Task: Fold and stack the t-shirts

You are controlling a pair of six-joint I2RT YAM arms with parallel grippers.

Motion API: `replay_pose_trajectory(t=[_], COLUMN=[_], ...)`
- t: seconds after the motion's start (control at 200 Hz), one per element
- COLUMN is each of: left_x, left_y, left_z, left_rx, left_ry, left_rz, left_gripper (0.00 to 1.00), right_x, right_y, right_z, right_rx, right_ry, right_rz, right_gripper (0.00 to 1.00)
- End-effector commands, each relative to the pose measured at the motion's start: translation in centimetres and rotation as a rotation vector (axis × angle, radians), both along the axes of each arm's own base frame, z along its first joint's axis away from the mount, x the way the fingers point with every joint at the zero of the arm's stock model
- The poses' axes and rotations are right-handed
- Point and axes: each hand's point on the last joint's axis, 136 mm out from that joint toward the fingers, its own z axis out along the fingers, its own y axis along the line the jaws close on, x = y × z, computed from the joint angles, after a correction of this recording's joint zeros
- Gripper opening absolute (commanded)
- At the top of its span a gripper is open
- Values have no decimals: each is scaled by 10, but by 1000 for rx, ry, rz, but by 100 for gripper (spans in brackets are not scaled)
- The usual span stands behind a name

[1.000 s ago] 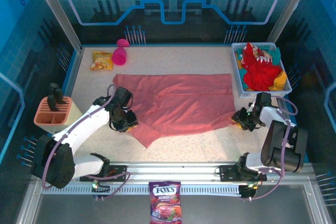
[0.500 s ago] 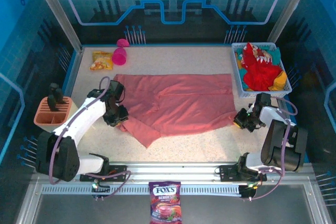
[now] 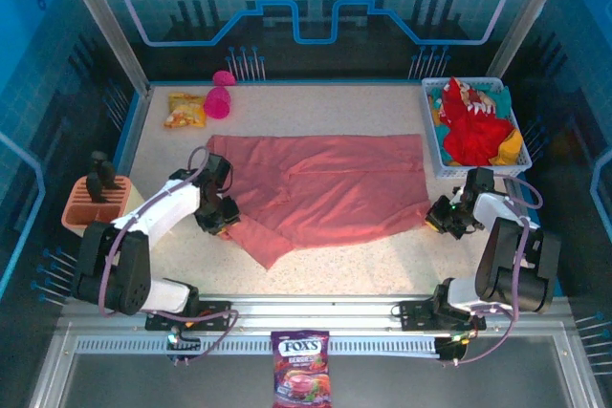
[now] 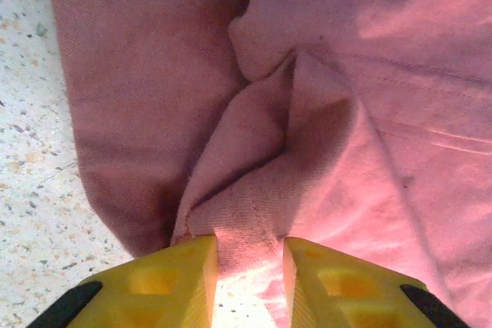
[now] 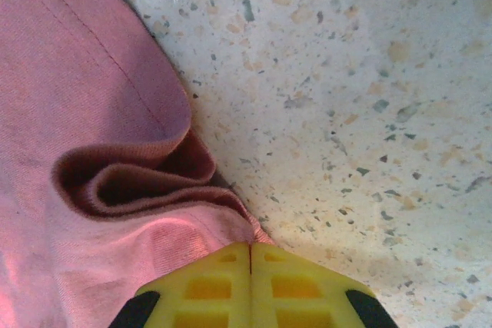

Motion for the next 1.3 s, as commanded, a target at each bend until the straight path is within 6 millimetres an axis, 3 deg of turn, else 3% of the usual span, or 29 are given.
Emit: replay_pose_trajectory(t=[0.0,0.235,0.46,0.585,0.705,0.87,1.131,1.296], left_x=[-4,-11,2,9,15,18,38,57], left_y=[1,6,4,7,9,10,6,5], left_z=[-4,-9,-9,-7,-1,26,96,117], left_rx=[-11,14,9,21,32,34,19,10], left_ry=[13,34,-13,-45,-76,-112,-229,-273], left_rz=[28,28,51,61,71,65,30,12], left_gripper=[31,38,34,23,3,0,0,0], right_x=[4,4,7,7,8,14,30,41], right_y=[-3,-4,-2,-3,-4,-4,-6,-8], right_z=[8,8,9,10,14,25,52,63], right_rx=[16,19,32,25,23,27,33,33], right_ry=[-14,-16,-23,-27,-29,-48,-90,-100], right_rz=[-7,-11,-9,-8,-6,2,16,29], right_gripper=[0,0,0,0,0,0,0,0])
